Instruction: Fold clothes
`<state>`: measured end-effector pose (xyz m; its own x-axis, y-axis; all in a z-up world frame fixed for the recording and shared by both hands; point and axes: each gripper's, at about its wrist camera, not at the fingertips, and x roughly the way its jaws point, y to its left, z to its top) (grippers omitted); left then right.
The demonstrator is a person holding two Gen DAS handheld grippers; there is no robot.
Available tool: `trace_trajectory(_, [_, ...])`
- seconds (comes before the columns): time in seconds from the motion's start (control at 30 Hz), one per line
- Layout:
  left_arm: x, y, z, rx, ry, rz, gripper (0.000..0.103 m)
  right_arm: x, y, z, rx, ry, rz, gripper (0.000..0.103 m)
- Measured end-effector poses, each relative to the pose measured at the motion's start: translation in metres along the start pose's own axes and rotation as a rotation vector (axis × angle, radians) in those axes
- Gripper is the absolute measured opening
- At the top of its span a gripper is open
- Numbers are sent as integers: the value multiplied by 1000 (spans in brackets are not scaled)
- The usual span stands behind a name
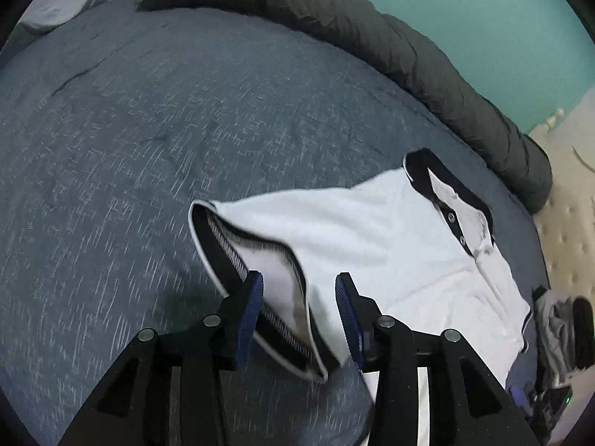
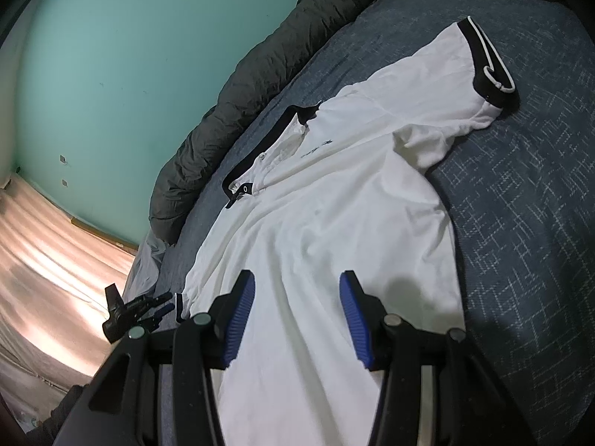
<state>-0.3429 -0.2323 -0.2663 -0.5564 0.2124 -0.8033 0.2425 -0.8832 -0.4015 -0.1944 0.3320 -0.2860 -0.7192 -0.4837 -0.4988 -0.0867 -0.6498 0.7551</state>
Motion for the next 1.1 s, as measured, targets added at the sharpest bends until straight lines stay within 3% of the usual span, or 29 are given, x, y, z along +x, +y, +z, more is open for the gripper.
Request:
trace_trajectory(0.13, [14, 11, 6, -69, 23, -19, 42, 0, -1, 1, 3, -2, -1, 48])
trace_trajectory(0.2, [17, 16, 5, -78, 28, -20, 10, -1, -2, 1, 6, -3, -1, 48])
trace_trajectory(0.3, [9, 19, -2, -52, 17, -10, 2, -1, -4, 2, 10, -4, -1, 48])
trace_trajectory(0.5, [-2, 31, -18, -55, 13, 1, 2, -1, 0, 1, 5, -3, 5, 48])
trace_trajectory(0.73, [10, 41, -24, -83, 41, 1, 3, -1, 0, 2, 3, -5, 6, 48])
trace_trajectory(0.8, [6, 41, -22, -80, 35, 0, 8, 0, -1, 2, 4, -4, 6, 48])
trace_trajectory(0.87, [2, 44, -19, -86, 32, 6, 29, 0, -1, 2, 4, -4, 6, 48])
trace_trajectory(0.9, [0, 47, -18, -94, 32, 16, 34, 0, -1, 2, 3, -5, 7, 48])
trace_trajectory(1.1, [-28, 49, 1, -74, -66, 63, 34, 0, 1, 2, -4, -8, 10, 48])
